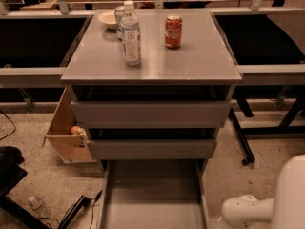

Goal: Open bottom drawer

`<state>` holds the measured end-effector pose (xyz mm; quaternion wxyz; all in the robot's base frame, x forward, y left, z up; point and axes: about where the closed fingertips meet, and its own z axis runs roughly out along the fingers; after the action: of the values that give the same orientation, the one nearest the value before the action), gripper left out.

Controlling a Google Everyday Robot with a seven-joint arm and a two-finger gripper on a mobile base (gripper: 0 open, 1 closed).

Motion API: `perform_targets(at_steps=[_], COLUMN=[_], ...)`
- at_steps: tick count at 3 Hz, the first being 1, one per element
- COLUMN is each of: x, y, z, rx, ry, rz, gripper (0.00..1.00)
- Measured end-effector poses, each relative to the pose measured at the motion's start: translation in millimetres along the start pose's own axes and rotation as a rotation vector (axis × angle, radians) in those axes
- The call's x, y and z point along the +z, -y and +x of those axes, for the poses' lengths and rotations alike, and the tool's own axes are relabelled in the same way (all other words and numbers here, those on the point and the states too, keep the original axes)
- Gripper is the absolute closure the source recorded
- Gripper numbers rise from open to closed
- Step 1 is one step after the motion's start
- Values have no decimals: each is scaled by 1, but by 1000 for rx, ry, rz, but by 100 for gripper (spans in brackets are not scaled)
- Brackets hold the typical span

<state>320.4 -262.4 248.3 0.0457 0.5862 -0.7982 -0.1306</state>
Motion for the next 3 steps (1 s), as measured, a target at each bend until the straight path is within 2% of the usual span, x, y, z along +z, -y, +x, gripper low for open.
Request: perform_targets(at_steps=[1,2,3], x=[-66,-124,-193], y=[-21,-63,-112], z=[-2,-7,-16], rx=[-71,-107,-97], ry=[25,10,-34], rz=[21,19,72], gripper=[0,0,0])
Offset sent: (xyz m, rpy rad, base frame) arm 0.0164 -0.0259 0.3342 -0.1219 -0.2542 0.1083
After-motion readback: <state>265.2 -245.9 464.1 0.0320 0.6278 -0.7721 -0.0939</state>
